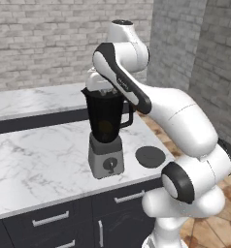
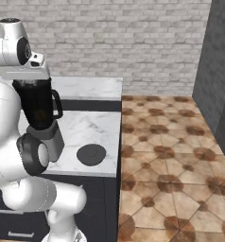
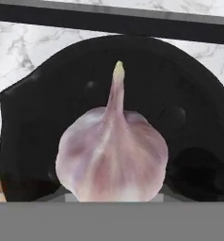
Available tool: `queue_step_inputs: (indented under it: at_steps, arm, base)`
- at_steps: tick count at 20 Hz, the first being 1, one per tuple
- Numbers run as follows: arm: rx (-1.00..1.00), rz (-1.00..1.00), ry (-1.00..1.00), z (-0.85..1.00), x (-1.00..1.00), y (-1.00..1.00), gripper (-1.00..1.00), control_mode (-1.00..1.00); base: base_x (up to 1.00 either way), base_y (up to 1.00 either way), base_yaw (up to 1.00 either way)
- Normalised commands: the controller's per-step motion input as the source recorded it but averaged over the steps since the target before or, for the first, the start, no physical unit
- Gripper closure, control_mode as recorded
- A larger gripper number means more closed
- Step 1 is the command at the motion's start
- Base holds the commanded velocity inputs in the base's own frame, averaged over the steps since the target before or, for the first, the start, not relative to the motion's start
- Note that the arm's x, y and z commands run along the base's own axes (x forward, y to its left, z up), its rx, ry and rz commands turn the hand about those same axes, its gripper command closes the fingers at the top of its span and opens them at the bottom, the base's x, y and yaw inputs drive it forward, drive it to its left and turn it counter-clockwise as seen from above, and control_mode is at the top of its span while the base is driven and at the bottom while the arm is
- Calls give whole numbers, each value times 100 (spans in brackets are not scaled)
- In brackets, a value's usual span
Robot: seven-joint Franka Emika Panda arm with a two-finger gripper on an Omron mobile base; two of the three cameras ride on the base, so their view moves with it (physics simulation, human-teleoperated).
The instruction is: Grab the lemon and garlic from the fridge, place them in the blender, close the lid, and turn on the blender to create a marinade.
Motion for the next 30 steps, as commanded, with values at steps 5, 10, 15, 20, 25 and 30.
queue_step_inputs:
  at_steps: [5,10,15,20,25,30]
  arm:
    - [0,0,0,-37,45,20,100,-100]
    - [0,0,0,-23,35,19,-100,-100]
    - [0,-1,0,11,5,2,-100,-100]
    - [1,-5,-3,55,-59,-23,-100,-100]
    - [2,-12,-1,18,-100,-73,-100,-100]
    - [0,-11,1,-36,-95,-100,-100,-100]
  base:
    - [0,0,0]
    - [0,0,0]
    - [0,0,0]
    - [0,0,0]
    - [0,0,0]
    - [0,0,0]
